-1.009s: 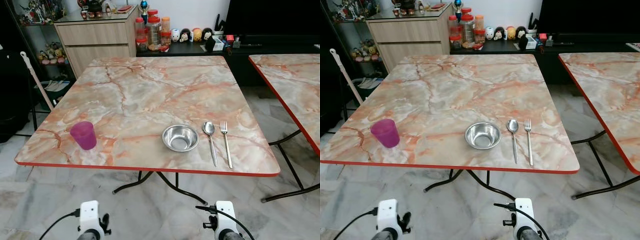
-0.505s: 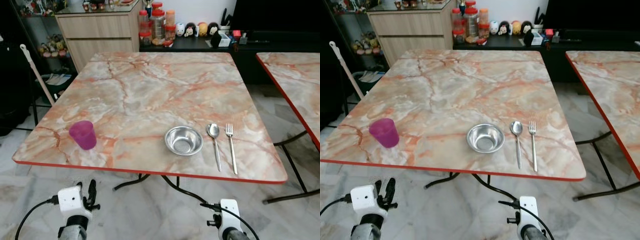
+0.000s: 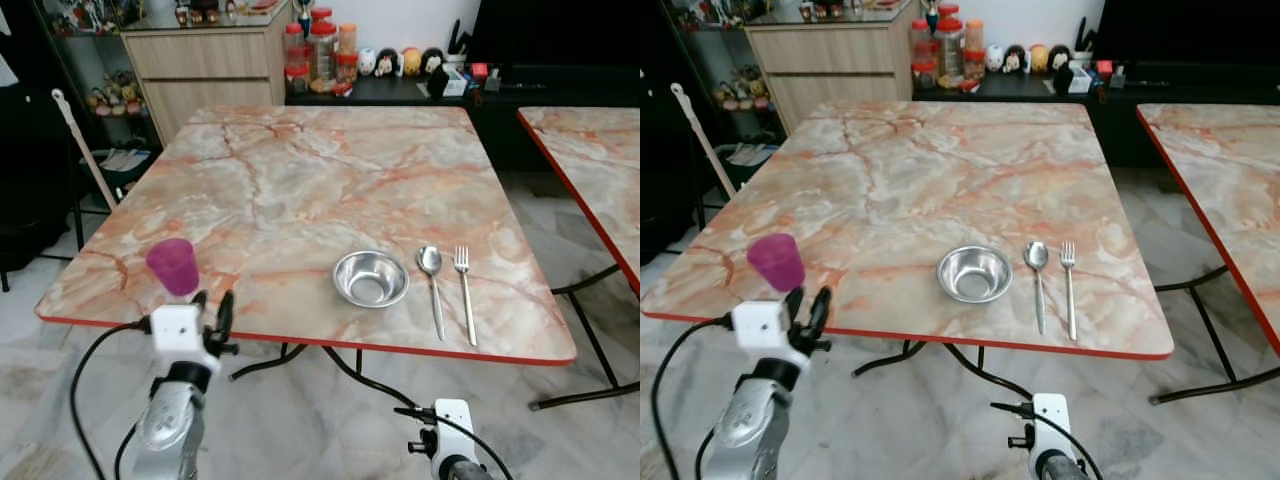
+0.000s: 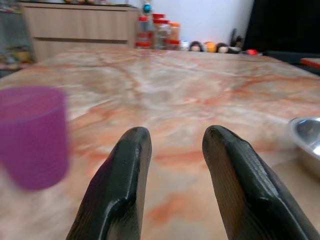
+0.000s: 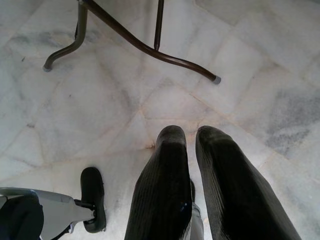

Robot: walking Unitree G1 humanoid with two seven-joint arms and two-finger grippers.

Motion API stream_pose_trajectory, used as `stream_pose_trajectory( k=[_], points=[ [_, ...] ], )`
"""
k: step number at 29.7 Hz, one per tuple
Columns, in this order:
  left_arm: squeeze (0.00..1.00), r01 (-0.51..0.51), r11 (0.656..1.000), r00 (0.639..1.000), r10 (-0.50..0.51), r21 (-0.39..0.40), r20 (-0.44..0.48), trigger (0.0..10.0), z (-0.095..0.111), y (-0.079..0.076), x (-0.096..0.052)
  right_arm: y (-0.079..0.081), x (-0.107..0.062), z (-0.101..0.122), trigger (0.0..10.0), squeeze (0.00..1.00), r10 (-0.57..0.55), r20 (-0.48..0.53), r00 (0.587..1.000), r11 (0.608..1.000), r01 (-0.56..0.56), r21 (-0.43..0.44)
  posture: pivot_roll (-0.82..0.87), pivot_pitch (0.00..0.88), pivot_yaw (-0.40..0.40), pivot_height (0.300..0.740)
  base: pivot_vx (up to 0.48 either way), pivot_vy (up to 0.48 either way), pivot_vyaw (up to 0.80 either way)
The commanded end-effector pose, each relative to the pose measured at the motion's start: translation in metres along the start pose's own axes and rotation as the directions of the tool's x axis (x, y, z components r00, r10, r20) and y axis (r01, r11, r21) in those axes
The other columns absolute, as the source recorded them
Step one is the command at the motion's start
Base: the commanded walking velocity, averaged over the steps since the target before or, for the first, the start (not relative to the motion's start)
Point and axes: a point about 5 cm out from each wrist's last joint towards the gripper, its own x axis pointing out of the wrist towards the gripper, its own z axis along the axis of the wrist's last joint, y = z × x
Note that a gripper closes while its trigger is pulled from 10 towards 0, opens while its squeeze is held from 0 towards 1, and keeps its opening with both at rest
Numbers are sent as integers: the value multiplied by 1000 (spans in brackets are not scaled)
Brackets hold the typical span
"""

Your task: Setting the table

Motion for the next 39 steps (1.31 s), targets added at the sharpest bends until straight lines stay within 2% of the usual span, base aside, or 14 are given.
stream_pose_trajectory(
  k=[1,5,7,10,17,30,39],
  points=[
    [0,18,999,999,-19,-34,-34,10000,-4,-4,8,2,1,5,10000,0,-1,14,1000,1000,1,11,52,0,47,714,0,0,0],
    [0,52,998,998,-53,-46,-40,10000,-4,-17,27,1,1,6,10000,0,-6,17,1000,1000,5,14,42,0,38,714,0,0,0],
    [0,60,997,997,-62,-54,-38,10000,-3,-20,30,1,1,6,10000,0,-6,18,1000,1000,6,15,42,0,36,714,0,0,0],
    [0,110,989,993,-114,-100,-33,10000,2,-35,46,0,1,6,10000,0,-9,16,1000,1000,9,13,43,0,33,714,0,0,0],
    [0,154,980,987,-159,-124,-28,10000,4,-52,60,0,2,7,10000,0,-12,20,1000,1000,12,18,32,0,36,714,0,0,0],
    [0,153,981,988,-155,-120,-5,10000,8,-51,68,0,1,6,10000,0,-14,19,1000,999,13,31,28,0,41,714,0,0,0],
    [0,147,982,989,-149,-119,-2,10000,7,-49,68,2,1,4,10000,0,-8,16,1000,1000,7,28,27,0,42,714,0,-265,0]
  ],
)
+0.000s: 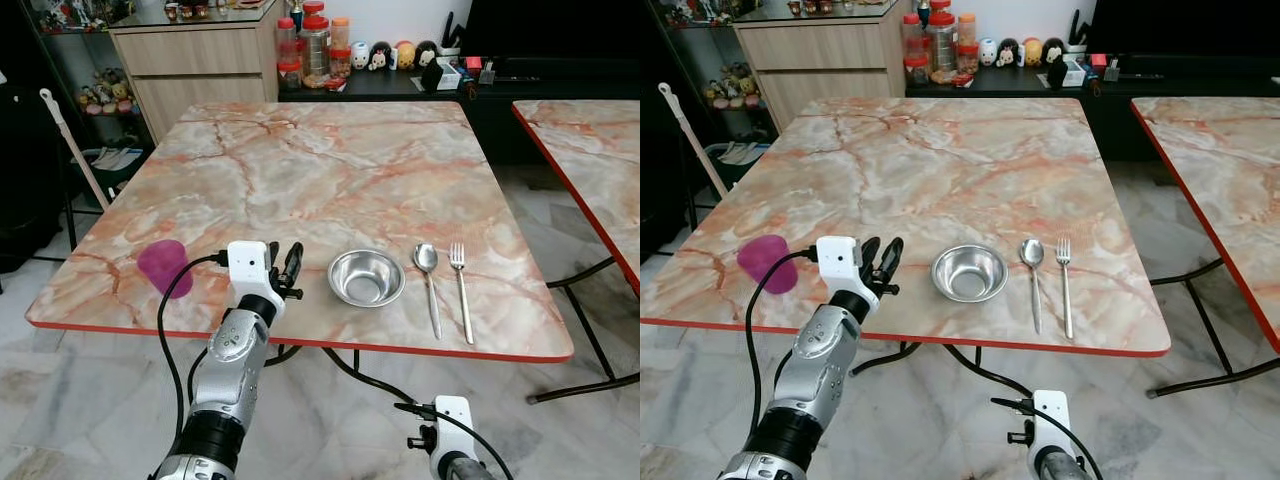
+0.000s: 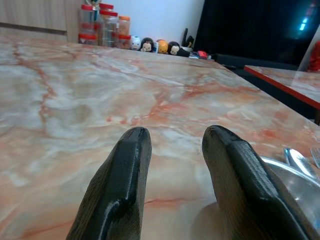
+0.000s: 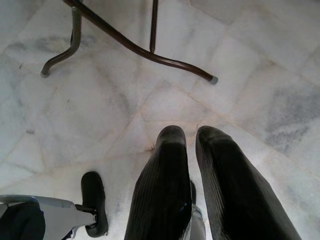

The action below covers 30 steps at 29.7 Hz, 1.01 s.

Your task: Setting the table

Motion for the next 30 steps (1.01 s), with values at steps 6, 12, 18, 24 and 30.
stream_pose_trajectory(
  k=[6,12,18,24,30],
  points=[
    [0,-12,1000,1000,12,10,20,10000,4,5,2,-1,0,-1,10000,0,-5,3,1000,1000,5,9,29,0,44,714,0,-369,0],
    [0,-16,1000,1000,15,7,21,10000,4,5,2,-1,-1,-1,10000,0,-5,3,1000,1000,5,10,28,0,45,714,0,-416,0],
    [0,-18,1000,1000,18,10,20,10000,3,6,1,-1,-1,-2,10000,0,-6,1,1000,1000,6,11,27,0,45,714,0,-412,0],
    [0,-37,999,999,37,-5,13,10000,2,10,0,-1,-1,-4,10000,0,-6,-1,1000,1000,6,10,27,0,45,714,0,0,0],
    [0,-71,997,998,71,-31,-2,10000,3,16,1,-2,-1,-4,10000,0,-7,-3,1000,1000,7,10,25,0,44,714,0,0,0]
  ],
)
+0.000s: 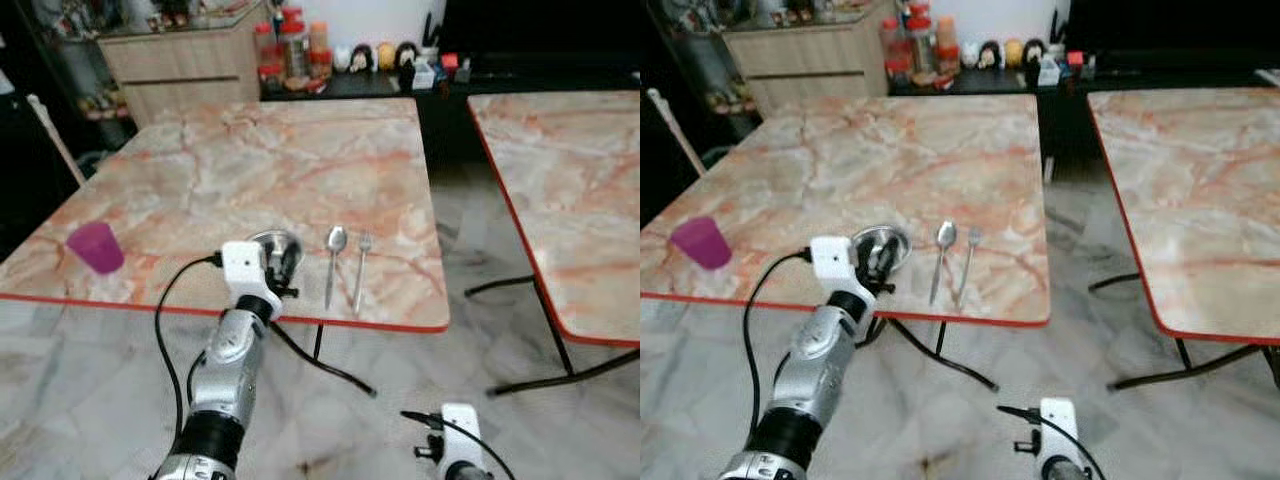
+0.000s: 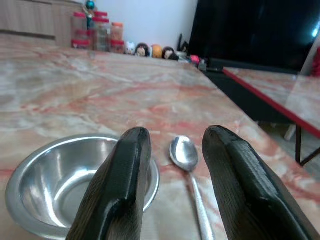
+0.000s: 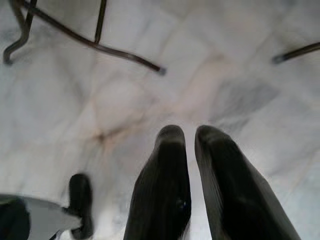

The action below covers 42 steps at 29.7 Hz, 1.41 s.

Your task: Setting the table

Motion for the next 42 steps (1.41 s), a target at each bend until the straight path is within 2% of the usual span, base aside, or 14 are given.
stream_pose_trajectory(
  k=[1,7,12,18,21,35,42],
  points=[
    [0,-41,999,999,41,0,-7,10000,4,12,1,10,1,2,10000,0,24,10,1000,1000,-24,13,25,0,44,714,0,0,0],
    [0,-62,998,998,62,4,-5,10000,6,15,3,10,1,2,10000,0,24,11,1000,1000,-24,15,24,0,44,714,0,0,0],
    [0,-86,996,996,86,5,-8,10000,6,17,4,10,1,3,10000,0,24,12,1000,1000,-24,15,23,0,44,714,271,0,0],
    [0,-88,996,996,88,10,-7,10000,6,18,4,10,1,4,10000,0,29,11,1000,999,-29,-31,24,0,43,714,318,0,0],
    [0,-89,996,996,89,25,-4,10000,6,18,4,10,1,4,10000,0,32,9,999,999,-32,-28,30,0,40,714,320,0,646],
    [0,-106,994,994,106,27,11,10000,9,22,3,13,1,1,10000,0,43,-2,999,999,-43,-32,32,0,39,714,303,0,0],
    [0,-109,994,994,108,23,28,10000,12,23,2,14,1,-1,10000,0,48,-12,999,998,-49,-28,32,0,46,714,0,0,0]
  ],
)
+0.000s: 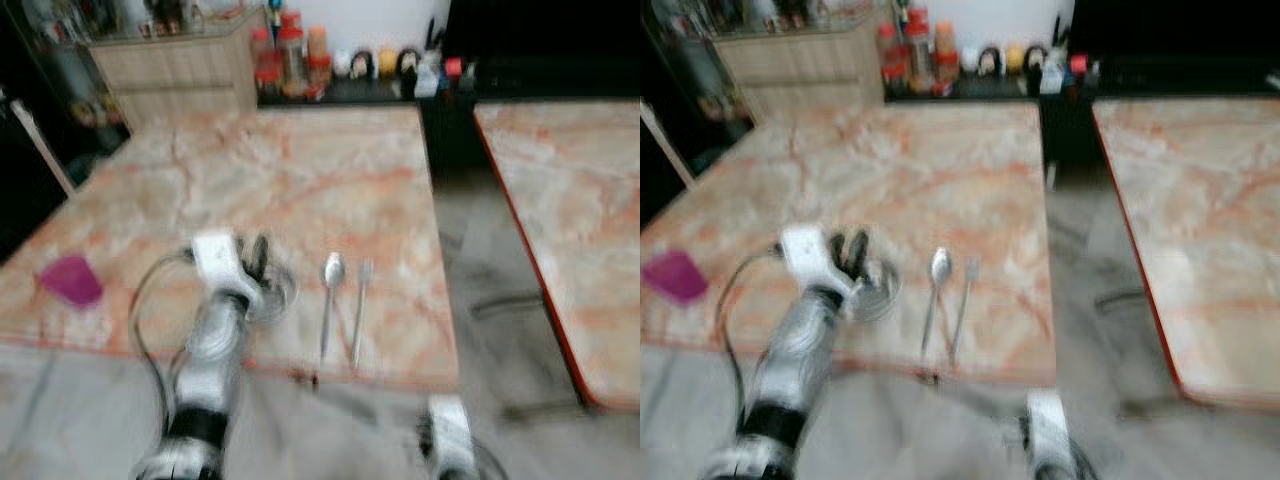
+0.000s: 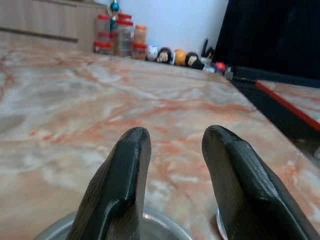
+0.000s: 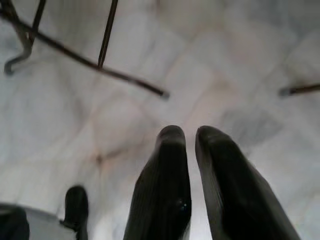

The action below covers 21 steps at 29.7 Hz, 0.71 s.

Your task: Setting the table

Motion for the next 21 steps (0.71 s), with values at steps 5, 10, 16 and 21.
stream_pose_trajectory(
  k=[5,10,16,21],
  points=[
    [1000,-62,998,998,62,5,18,10000,7,17,-1,11,0,-2,10000,0,25,-6,1000,1000,-25,13,32,0,47,714,0,0,0],
    [1000,-67,998,998,67,14,9,10000,8,21,-1,11,0,-2,10000,0,25,-8,1000,1000,-25,14,32,0,48,714,0,0,0],
    [1000,-39,987,997,47,154,-54,10000,4,24,-3,11,0,-2,10000,0,26,-9,1000,1000,-26,13,32,0,48,714,0,0,0],
    [1000,-44,989,987,64,139,-148,10000,-6,27,-3,11,1,-2,10000,0,29,-9,1000,1000,-29,11,30,0,51,714,0,0,0]
  ],
)
